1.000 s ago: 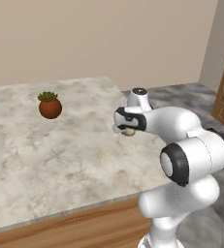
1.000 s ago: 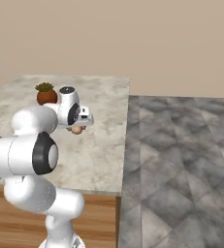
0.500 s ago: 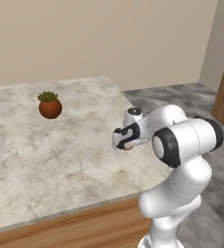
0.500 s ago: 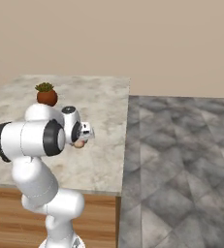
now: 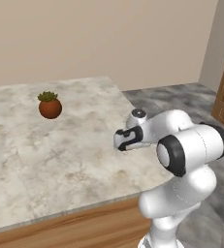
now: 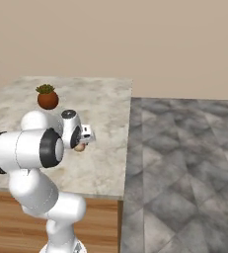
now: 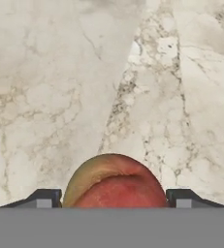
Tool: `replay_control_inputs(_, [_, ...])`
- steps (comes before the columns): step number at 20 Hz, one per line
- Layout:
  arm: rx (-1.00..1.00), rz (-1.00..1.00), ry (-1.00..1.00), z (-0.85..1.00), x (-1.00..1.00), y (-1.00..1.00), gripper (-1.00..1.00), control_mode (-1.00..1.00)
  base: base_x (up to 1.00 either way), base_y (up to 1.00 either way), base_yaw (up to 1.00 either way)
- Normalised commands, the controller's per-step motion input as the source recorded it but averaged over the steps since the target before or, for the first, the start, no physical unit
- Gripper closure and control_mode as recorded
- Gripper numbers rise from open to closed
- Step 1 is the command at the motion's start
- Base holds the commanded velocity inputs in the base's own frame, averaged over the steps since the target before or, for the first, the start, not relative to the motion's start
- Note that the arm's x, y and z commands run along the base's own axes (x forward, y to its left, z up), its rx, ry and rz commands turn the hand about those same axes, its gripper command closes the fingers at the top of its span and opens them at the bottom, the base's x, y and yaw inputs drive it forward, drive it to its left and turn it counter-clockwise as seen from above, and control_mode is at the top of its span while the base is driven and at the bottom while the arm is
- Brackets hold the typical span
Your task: Open the fridge, remove the peach, garlic, and steak, and place them on any counter.
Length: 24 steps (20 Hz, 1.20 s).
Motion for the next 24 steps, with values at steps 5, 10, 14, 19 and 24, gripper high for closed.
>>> replay_control_inputs(5, [0.00,0.00,0.17,0.81,-0.06,0.00,-1.00,-1.00,0.00,0.00,0.00])
replay_control_inputs(10, [0.06,0.00,-0.05,0.97,-0.97,-0.14,-1.00,-1.00,0.00,0.00,0.00])
replay_control_inputs(14, [0.01,0.01,-0.07,0.84,-1.00,-0.23,-1.00,-1.00,0.00,0.00,0.00])
replay_control_inputs(19, [0.00,0.06,-0.04,0.22,-1.00,-0.03,-1.00,-1.00,0.00,0.00,0.00])
replay_control_inputs(24, [0.02,-0.25,0.01,0.00,-0.86,-0.09,-1.00,-1.00,0.00,0.00,0.00])
